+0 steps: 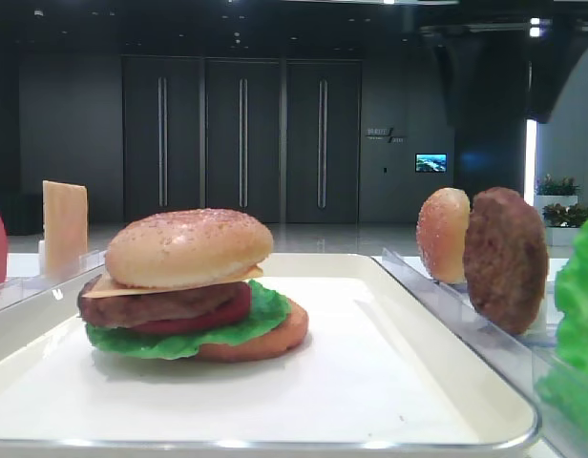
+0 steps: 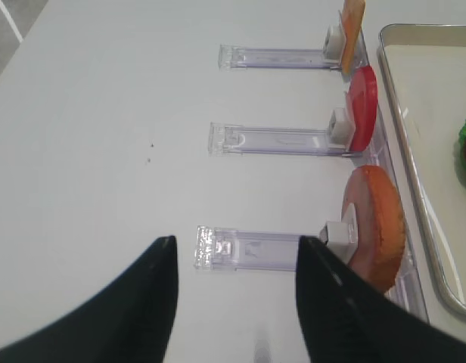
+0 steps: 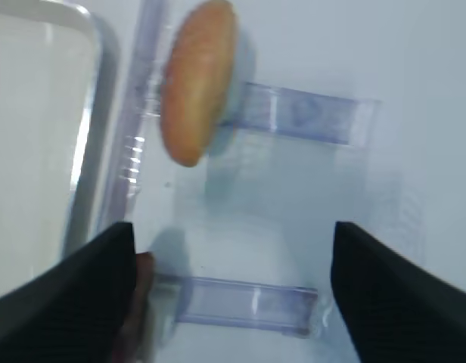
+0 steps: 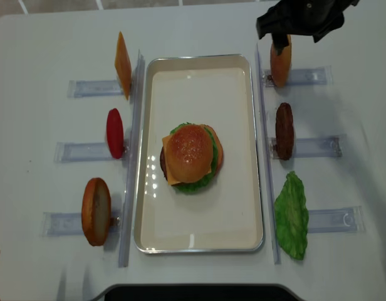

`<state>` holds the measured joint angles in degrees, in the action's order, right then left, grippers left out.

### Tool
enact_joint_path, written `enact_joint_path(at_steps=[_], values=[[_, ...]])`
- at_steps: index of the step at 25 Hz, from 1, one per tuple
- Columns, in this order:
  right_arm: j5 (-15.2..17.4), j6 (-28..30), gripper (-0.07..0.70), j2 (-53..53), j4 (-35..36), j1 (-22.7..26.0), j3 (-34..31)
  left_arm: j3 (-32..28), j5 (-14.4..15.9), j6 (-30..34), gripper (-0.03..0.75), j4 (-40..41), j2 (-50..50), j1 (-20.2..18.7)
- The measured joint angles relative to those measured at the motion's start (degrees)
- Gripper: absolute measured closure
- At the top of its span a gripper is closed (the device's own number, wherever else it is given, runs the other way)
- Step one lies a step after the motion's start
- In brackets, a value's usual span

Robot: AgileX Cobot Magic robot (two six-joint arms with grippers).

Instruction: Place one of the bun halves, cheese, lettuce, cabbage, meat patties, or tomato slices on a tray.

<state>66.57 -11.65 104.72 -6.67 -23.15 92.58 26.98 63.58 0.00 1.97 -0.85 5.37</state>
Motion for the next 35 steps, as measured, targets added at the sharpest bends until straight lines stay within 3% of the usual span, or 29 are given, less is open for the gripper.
enact_joint_path(at_steps=[7,10,15,21,25,31,35], values=[[2.9,3.3,0.125,0.0,0.7,20.9,0.0,0.0,0.0,0.0,0.326,0.0,0.0,0.0],[3.1,4.1,0.132,-0.1,0.4,26.1,0.0,0.0,0.0,0.0,0.326,0.0,0.0,0.0],[3.0,5.8,0.146,-6.5,0.8,26.6,-5.9,0.0,0.0,0.0,0.326,0.0,0.0,0.0],[2.7,7.0,0.146,-26.7,1.2,26.6,-26.7,0.0,0.0,0.0,0.326,0.0,0.0,0.0],[-0.4,7.3,0.146,-40.7,3.4,26.6,-40.0,0.0,0.0,0.0,0.326,0.0,0.0,0.0],[-2.6,8.5,0.146,-57.9,3.9,26.6,-56.3,0.0,0.0,0.3,0.326,0.0,0.0,0.0],[-1.7,9.1,0.146,-68.8,3.8,26.6,-62.9,0.0,0.0,0.4,0.326,0.0,0.0,0.0]])
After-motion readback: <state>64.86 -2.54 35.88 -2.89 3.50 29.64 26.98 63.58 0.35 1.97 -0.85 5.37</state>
